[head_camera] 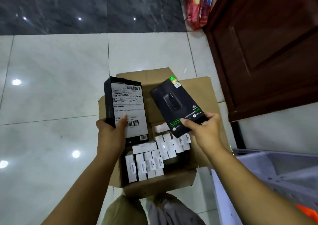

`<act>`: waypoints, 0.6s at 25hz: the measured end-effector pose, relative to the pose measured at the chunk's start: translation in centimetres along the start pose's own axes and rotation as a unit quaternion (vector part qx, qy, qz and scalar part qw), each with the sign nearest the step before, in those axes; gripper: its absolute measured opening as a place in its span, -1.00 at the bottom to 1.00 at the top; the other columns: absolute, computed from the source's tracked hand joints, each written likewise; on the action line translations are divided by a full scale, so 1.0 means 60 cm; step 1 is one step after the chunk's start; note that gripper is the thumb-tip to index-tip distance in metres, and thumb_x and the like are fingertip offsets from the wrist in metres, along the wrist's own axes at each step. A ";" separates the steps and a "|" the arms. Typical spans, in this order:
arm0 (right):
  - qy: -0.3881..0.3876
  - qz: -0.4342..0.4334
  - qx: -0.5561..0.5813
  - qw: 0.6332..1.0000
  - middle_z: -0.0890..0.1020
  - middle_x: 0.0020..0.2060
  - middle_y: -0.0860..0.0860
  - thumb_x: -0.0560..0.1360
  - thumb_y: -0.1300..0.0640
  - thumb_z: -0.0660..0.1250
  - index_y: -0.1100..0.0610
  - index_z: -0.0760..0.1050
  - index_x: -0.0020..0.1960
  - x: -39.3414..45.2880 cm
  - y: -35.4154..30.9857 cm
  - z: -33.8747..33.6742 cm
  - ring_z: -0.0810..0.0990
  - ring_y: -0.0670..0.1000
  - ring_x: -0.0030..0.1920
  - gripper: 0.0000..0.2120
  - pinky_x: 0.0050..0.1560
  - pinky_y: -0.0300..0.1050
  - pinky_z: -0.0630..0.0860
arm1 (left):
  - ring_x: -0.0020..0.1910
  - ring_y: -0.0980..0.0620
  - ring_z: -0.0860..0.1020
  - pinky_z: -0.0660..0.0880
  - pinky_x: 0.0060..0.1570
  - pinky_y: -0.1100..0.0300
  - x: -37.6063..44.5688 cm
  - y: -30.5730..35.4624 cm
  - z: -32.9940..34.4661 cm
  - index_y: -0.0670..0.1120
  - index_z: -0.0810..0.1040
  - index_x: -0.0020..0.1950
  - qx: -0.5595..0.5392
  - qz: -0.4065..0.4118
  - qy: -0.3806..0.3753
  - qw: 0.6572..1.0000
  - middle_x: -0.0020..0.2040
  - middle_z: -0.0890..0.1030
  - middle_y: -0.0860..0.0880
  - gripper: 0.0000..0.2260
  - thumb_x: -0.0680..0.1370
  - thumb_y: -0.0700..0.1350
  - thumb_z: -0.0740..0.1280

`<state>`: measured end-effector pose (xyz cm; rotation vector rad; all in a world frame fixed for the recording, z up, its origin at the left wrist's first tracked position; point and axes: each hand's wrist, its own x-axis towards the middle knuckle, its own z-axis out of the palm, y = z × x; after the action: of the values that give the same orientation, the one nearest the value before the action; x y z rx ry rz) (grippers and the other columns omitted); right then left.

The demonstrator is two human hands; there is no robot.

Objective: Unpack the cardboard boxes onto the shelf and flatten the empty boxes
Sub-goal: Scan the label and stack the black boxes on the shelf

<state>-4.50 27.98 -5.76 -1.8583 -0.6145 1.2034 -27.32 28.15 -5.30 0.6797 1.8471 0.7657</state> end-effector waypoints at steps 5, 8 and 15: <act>-0.100 -0.024 0.123 0.987 0.56 0.12 0.01 0.37 0.36 0.46 0.10 0.30 0.35 -0.055 -0.091 -0.024 0.64 0.05 0.05 -0.37 -0.07 -0.04 0.65 | -0.16 0.08 0.54 0.55 -0.26 0.17 -0.038 0.071 0.003 -0.06 0.23 0.10 -0.003 0.029 -0.018 0.999 -0.06 0.50 0.02 -0.75 0.60 0.03 0.25; -0.139 -0.031 0.149 0.979 0.64 0.07 0.09 0.31 0.31 0.53 0.16 0.39 0.33 -0.081 -0.126 -0.011 0.66 0.13 0.06 -0.37 0.01 0.04 0.63 | -0.10 -0.01 0.60 0.61 -0.10 -0.02 -0.036 0.111 -0.005 0.05 0.31 -0.03 -0.007 0.055 -0.023 0.998 -0.09 0.53 0.07 -0.74 0.54 0.21 0.25; -0.144 -0.099 0.159 0.972 0.64 0.09 0.14 0.30 0.24 0.51 0.21 0.41 0.27 -0.159 -0.192 0.041 0.66 0.10 0.08 -0.42 0.00 -0.12 0.62 | 0.01 -0.14 0.60 0.54 0.05 -0.17 -0.043 0.186 -0.056 0.15 0.20 0.04 0.028 0.058 -0.077 0.995 0.00 0.58 -0.02 -0.19 0.04 0.70 -0.04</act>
<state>-10.40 28.00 8.17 -1.3363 -0.7004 1.3594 -28.23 32.75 5.70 0.8641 1.7052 0.7178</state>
